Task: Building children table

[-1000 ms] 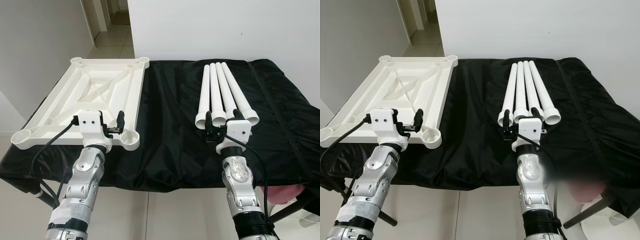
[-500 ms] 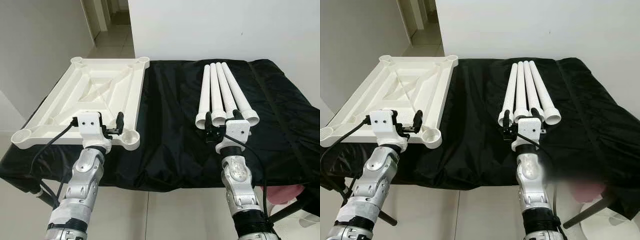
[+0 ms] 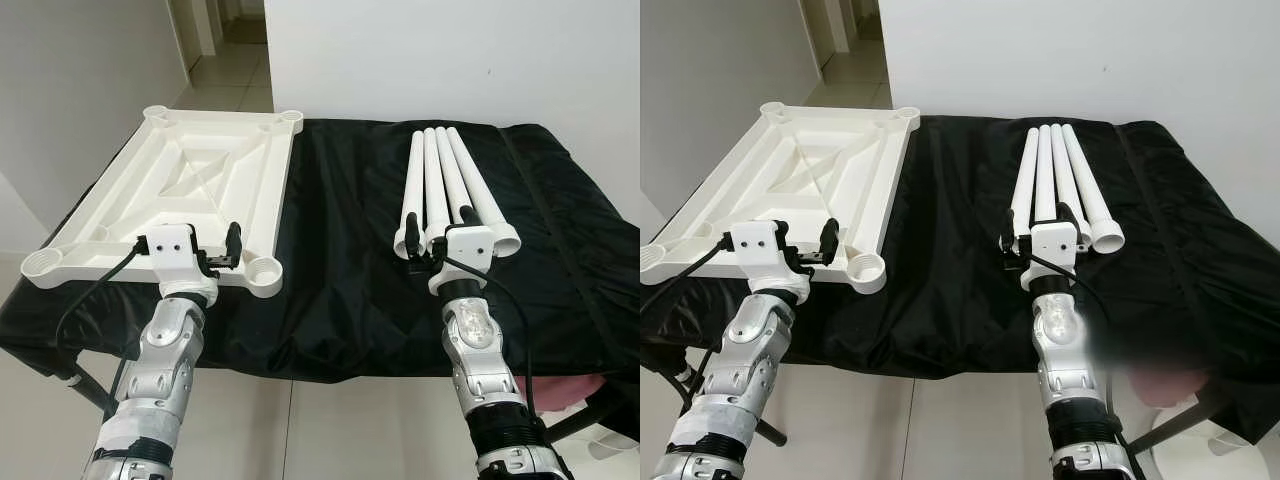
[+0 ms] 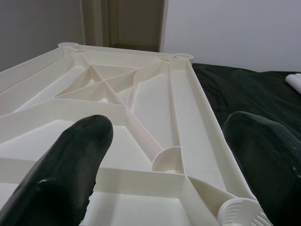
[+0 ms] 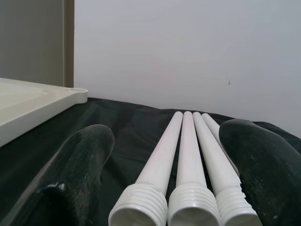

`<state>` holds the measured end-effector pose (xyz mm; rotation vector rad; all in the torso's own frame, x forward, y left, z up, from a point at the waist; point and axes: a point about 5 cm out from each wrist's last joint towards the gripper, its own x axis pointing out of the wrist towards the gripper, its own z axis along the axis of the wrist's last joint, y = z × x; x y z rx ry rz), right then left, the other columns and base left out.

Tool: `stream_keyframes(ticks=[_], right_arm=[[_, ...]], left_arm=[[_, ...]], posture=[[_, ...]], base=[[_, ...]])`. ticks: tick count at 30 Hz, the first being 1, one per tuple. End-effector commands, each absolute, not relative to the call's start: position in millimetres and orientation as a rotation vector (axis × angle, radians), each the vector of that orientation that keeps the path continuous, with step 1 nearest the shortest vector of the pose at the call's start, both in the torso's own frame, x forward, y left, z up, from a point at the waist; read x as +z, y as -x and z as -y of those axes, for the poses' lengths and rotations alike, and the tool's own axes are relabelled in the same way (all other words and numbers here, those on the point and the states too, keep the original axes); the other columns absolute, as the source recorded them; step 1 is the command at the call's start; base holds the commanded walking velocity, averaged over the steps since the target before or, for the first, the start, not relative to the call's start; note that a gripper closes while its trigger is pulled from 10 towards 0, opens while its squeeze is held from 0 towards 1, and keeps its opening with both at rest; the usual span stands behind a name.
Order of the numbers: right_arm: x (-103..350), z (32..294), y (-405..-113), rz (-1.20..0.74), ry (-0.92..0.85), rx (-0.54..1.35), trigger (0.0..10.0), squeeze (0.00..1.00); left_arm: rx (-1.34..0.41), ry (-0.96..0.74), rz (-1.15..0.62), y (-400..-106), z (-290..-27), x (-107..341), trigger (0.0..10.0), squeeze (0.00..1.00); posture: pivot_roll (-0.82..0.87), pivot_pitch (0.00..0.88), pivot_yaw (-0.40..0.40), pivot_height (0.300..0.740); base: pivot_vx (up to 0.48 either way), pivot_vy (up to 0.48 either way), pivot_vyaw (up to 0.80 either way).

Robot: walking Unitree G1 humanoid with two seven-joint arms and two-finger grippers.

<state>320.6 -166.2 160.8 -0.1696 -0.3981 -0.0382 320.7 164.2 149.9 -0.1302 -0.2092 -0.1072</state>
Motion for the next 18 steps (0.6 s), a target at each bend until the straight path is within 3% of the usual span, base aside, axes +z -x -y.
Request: stream_keyframes(ticks=[1, 18], right_arm=[[163.5, 165.5, -323.9, 0.411, 0.167, -0.033, 10.0, 0.0], [163.2, 164.1, -327.3, 0.417, 0.168, -0.032, 10.0, 0.0]], left_arm=[[-0.172, 0.114, 0.228, -322.2, -164.0, 152.2, 10.0, 0.0], [-0.175, 0.115, 0.233, -324.9, -164.2, 153.8, 10.0, 0.0]], posture=[[-0.02, 0.0, 0.028, 0.74], [-0.02, 0.0, 0.028, 0.74]], base=[[0.0, 0.0, 0.0], [0.014, 0.0, 0.0]])
